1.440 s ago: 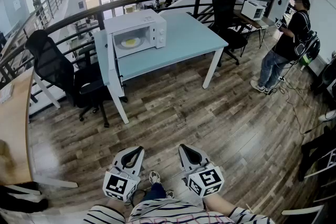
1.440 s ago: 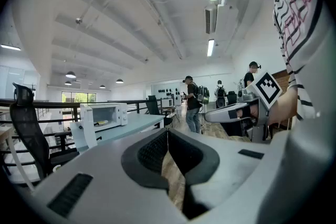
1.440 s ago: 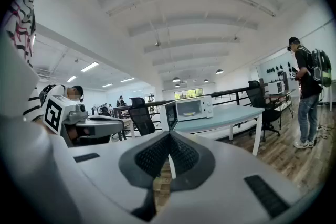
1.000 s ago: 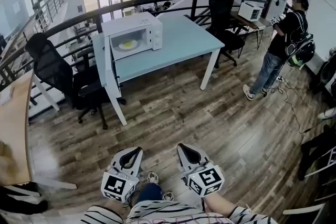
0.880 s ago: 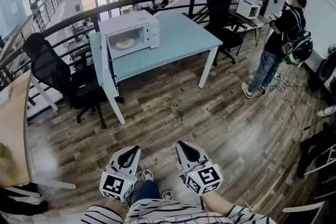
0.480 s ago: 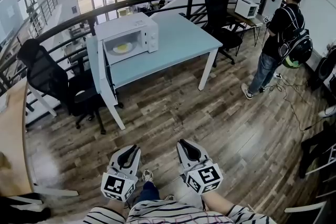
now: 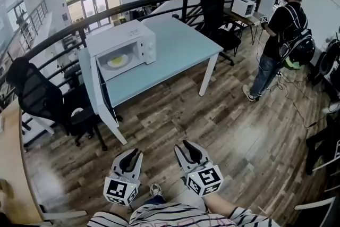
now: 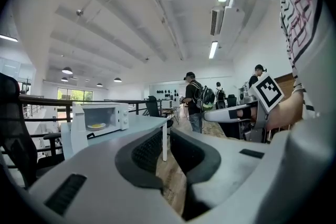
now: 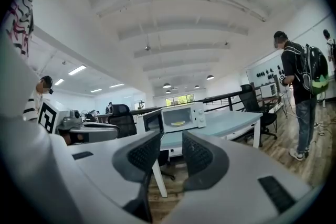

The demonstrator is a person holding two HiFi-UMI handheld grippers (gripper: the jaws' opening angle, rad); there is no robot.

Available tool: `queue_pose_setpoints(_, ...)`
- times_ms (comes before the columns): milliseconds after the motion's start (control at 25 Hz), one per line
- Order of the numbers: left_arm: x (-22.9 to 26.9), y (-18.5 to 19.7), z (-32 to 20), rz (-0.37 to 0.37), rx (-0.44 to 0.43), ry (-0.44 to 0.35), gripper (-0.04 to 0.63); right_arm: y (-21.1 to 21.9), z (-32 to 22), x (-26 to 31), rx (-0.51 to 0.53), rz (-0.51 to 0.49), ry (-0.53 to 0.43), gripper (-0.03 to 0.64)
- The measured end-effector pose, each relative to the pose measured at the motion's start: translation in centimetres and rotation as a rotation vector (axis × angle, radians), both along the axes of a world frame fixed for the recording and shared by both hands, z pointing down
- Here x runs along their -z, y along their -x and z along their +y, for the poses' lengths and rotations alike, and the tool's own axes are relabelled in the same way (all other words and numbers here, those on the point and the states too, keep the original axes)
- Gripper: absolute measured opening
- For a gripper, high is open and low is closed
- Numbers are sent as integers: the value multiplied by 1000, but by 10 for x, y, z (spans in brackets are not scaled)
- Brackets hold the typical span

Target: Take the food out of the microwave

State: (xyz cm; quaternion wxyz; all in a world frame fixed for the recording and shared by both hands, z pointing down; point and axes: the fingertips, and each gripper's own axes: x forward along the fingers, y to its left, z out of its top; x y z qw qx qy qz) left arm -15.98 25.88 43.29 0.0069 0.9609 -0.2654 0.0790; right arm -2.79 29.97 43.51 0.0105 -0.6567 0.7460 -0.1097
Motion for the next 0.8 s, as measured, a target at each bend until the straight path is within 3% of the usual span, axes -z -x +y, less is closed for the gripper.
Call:
queue_pose_setpoints(400, -8, -5, -82, 6, -67, 18, 31, -8, -71, -7, -99, -5, 12, 124)
queue_pose_setpoints(520, -11, -4, -99, 10, -79, 32, 86, -9, -85, -9, -124, -5, 16, 124)
queue_pose_setpoints(800, -19, -12, -123, 4, -73, 53, 92, -17, -112, -20, -120, -13, 39, 124)
